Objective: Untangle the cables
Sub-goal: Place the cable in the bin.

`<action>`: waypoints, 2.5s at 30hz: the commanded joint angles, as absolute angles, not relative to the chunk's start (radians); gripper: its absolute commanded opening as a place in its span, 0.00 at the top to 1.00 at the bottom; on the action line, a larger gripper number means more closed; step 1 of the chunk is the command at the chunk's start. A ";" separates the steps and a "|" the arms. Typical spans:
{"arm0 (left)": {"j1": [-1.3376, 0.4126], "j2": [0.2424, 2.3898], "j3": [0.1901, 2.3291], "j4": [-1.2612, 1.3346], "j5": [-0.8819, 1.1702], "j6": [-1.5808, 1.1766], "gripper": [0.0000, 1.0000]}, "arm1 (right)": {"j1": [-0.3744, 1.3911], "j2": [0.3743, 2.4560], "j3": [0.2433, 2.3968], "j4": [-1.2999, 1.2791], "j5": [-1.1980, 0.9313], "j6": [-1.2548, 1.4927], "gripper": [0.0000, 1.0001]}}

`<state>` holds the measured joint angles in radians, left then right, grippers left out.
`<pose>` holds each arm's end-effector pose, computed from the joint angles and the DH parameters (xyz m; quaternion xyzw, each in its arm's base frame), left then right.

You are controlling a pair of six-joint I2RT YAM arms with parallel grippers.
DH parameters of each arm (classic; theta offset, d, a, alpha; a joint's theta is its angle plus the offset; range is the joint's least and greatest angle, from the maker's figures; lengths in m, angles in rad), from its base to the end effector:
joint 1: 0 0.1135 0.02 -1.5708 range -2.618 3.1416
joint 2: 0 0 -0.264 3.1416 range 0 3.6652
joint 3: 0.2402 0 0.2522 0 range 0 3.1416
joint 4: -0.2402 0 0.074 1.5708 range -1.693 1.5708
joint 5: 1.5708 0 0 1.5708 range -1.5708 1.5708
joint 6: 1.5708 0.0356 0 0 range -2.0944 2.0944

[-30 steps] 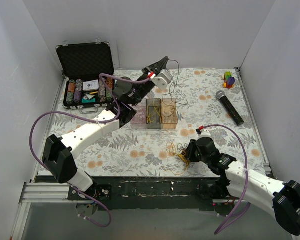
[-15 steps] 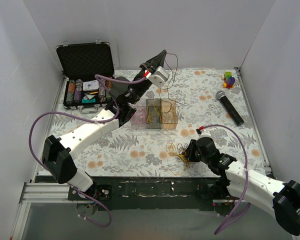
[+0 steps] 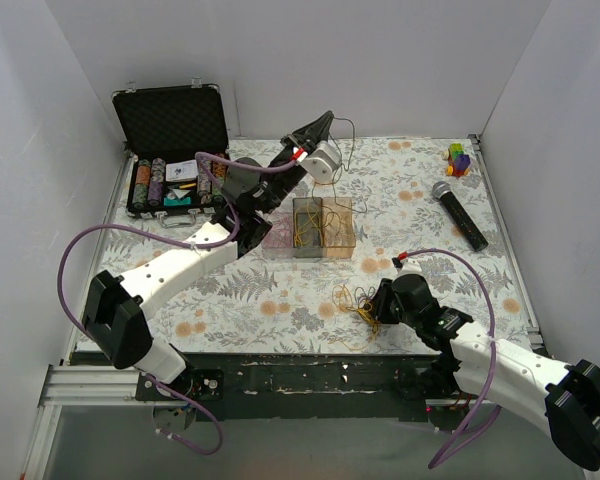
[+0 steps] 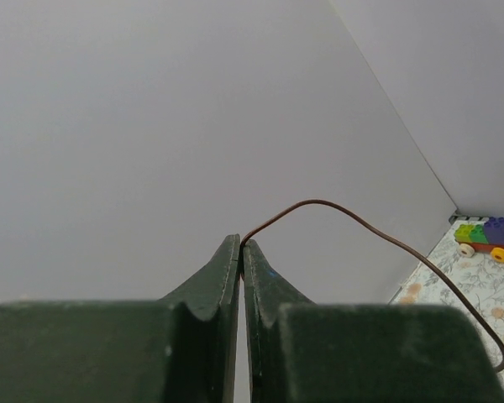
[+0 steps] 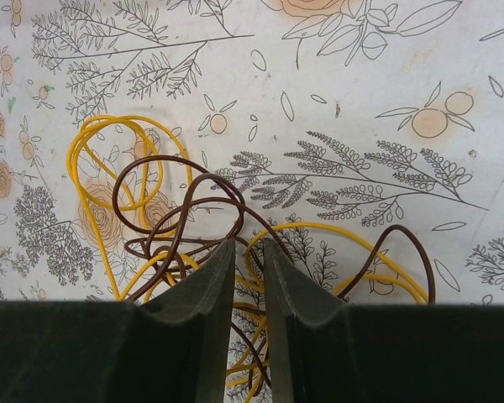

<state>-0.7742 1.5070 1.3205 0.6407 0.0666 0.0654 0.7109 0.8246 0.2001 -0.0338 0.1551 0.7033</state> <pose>0.2510 -0.2488 0.4386 0.2416 0.4720 -0.3107 0.7889 0.1256 0.1009 0.1460 0.0307 0.8951 0.2325 0.3791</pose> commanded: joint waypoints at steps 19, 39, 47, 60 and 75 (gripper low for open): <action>-0.805 1.594 1.318 0.620 0.094 -0.049 1.00 | 0.710 0.841 0.198 -0.080 0.175 0.686 0.72; -0.822 1.660 1.333 0.650 0.089 -0.170 1.00 | 0.710 0.841 0.179 -0.069 0.178 0.693 0.71; -0.827 1.684 1.335 0.658 0.104 -0.201 1.00 | 0.710 0.853 0.176 -0.064 0.178 0.696 0.71; -0.850 1.735 1.428 0.656 0.146 -0.180 1.00 | 0.710 0.862 0.176 -0.061 0.175 0.700 0.71; -0.810 1.589 1.114 0.637 0.054 -0.080 1.00 | 0.710 0.857 0.172 -0.058 0.167 0.701 0.71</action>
<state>-0.8394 1.6707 1.1648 0.6434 0.1123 -0.1276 0.7109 0.8505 0.2001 0.0017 0.1570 0.7052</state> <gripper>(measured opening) 0.018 0.284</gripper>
